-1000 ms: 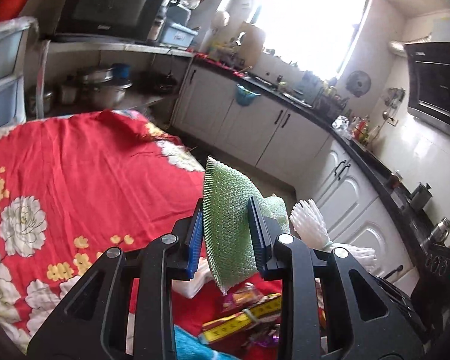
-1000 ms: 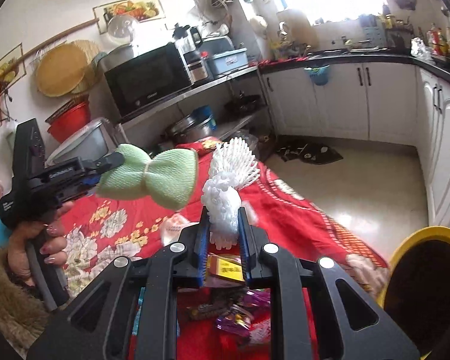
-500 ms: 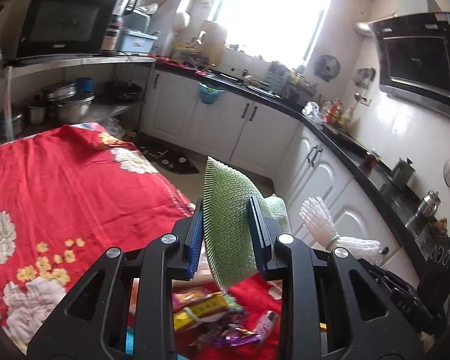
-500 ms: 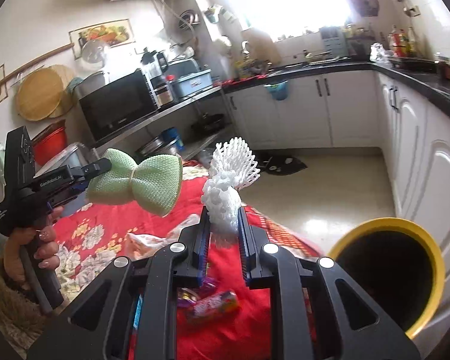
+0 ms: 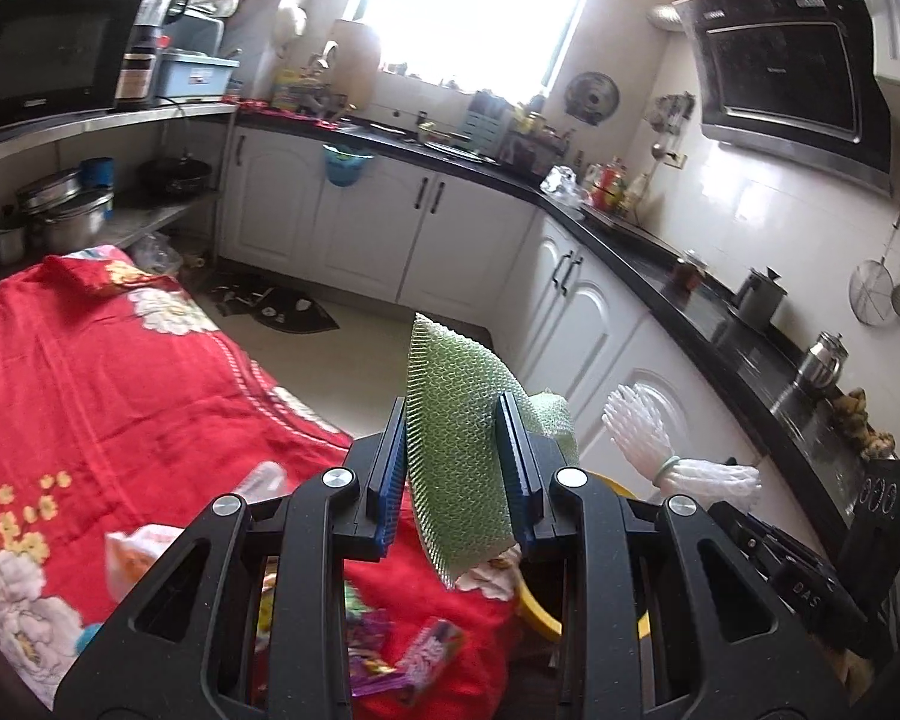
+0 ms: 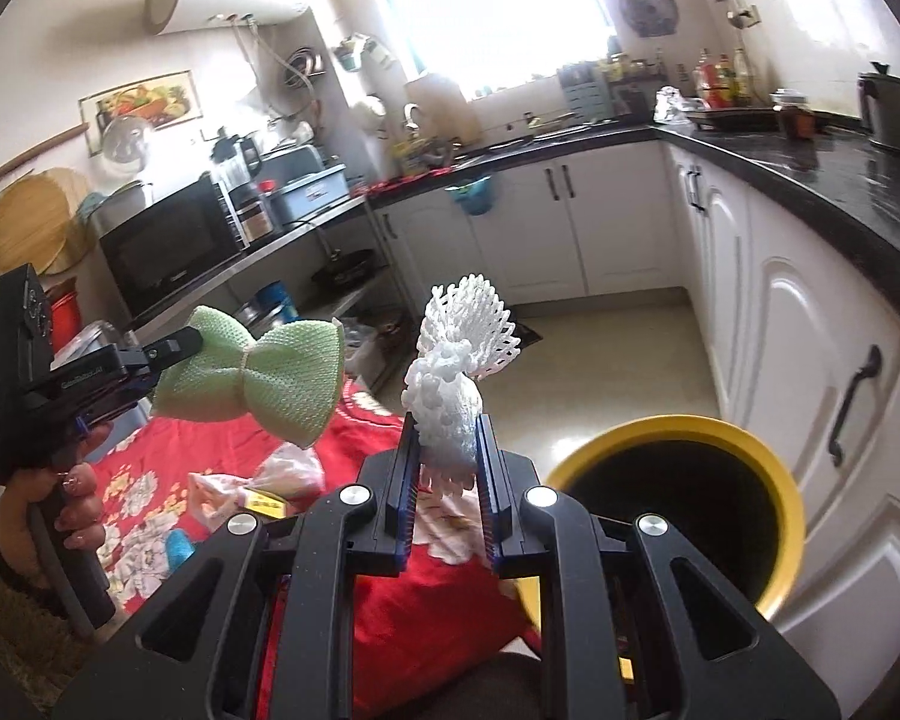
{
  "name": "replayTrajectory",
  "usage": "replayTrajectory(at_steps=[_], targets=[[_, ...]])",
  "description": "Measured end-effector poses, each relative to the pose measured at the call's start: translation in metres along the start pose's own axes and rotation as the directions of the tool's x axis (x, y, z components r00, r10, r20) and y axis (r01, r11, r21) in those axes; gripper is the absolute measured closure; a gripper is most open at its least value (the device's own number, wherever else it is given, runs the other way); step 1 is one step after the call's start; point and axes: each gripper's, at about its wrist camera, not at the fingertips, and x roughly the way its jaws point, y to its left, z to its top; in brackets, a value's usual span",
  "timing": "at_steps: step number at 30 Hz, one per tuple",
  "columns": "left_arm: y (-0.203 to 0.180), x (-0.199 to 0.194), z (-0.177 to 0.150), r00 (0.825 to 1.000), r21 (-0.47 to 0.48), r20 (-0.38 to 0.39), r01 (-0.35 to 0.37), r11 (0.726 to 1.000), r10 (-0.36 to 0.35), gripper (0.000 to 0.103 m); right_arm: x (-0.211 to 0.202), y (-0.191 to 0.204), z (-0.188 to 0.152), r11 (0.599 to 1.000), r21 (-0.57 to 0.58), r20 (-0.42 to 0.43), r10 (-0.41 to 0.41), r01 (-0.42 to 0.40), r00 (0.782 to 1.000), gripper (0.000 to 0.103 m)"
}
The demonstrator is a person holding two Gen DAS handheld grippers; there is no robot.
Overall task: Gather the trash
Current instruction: 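Carry the green scrubber and white mesh net in both tools over the bin, then open both tools to drop the scrubber and mesh net into the bin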
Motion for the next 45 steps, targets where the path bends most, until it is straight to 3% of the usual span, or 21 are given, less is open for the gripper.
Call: replayTrajectory(at_steps=[15,31,45], targets=[[-0.063,0.047,-0.020,0.995,0.076,-0.065,0.081,0.994,-0.076,0.081,-0.016,-0.042,-0.020,0.983,0.015,-0.017,-0.181,0.182,0.983,0.086],[-0.108,0.115,-0.058,0.982,0.150,-0.178,0.093,0.984,-0.065,0.080,0.005,-0.092,-0.051,0.950,0.026,-0.122,-0.306,0.311,0.944,0.086],[-0.109,0.161,-0.090,0.959,0.160,-0.282,0.070,0.985,-0.023,0.080,0.031,-0.122,-0.079,0.941,0.064,-0.235,-0.309,0.332,0.922,0.085]])
